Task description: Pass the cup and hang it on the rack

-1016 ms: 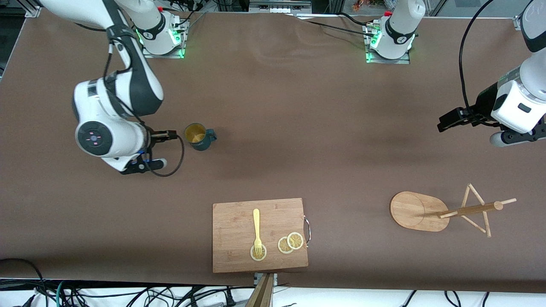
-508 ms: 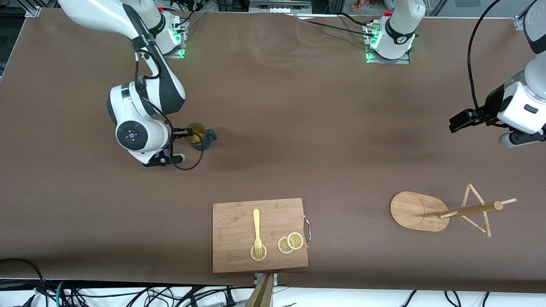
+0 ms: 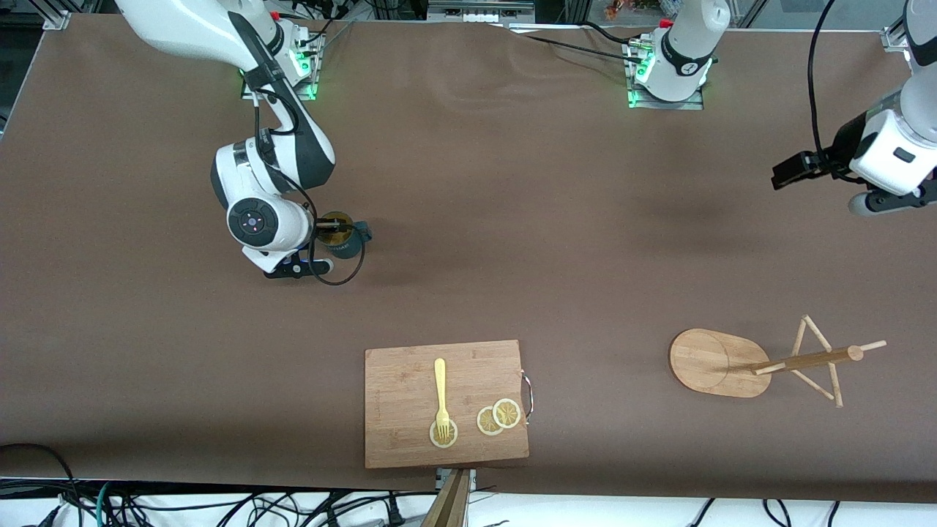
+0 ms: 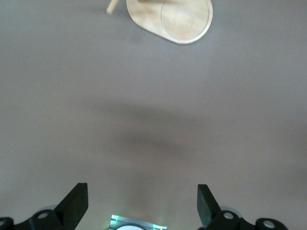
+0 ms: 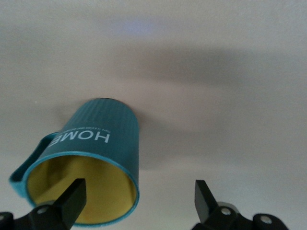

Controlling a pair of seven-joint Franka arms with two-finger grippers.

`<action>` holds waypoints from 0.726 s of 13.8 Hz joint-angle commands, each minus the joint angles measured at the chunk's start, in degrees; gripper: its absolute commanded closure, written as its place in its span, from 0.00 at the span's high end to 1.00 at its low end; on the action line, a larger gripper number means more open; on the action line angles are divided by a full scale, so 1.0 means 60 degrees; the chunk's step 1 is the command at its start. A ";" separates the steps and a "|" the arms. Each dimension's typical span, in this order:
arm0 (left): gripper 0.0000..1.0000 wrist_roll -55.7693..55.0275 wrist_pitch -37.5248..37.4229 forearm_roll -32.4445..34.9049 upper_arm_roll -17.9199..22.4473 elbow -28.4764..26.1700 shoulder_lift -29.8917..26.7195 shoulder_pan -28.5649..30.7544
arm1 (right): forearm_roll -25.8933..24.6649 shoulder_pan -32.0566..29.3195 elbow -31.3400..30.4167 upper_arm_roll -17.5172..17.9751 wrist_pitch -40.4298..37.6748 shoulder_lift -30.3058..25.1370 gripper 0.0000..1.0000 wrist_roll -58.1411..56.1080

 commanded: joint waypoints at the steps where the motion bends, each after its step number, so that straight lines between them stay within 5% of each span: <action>1: 1.00 0.1487 -0.0127 0.0148 -0.0052 -0.0528 -0.0258 0.0060 | 0.0159 -0.0001 -0.0623 0.0041 0.0646 -0.0267 0.93 0.0077; 2: 1.00 0.2190 -0.0069 0.0133 -0.0052 -0.0601 -0.0200 0.0104 | 0.0159 -0.0001 -0.0653 0.0041 0.0662 -0.0267 0.76 0.0077; 3: 1.00 0.2444 -0.0025 0.0003 -0.0052 -0.0718 -0.0156 0.0351 | 0.0174 -0.0001 -0.0653 0.0041 0.0648 -0.0253 0.30 0.0092; 4: 1.00 0.2708 0.0092 -0.0303 -0.0052 -0.0922 -0.0155 0.0571 | 0.0174 -0.0001 -0.0639 0.0084 0.0604 -0.0238 0.07 0.0121; 6: 1.00 0.4911 0.0122 -0.0438 -0.0052 -0.1012 0.0135 0.0719 | 0.0174 -0.0001 -0.0595 0.0245 0.0589 -0.0238 0.00 0.0646; 10: 1.00 0.6528 0.0108 -0.1053 -0.0052 -0.1056 0.0533 0.1261 | 0.0159 0.0218 -0.0289 0.0407 0.0574 -0.0223 0.00 0.1322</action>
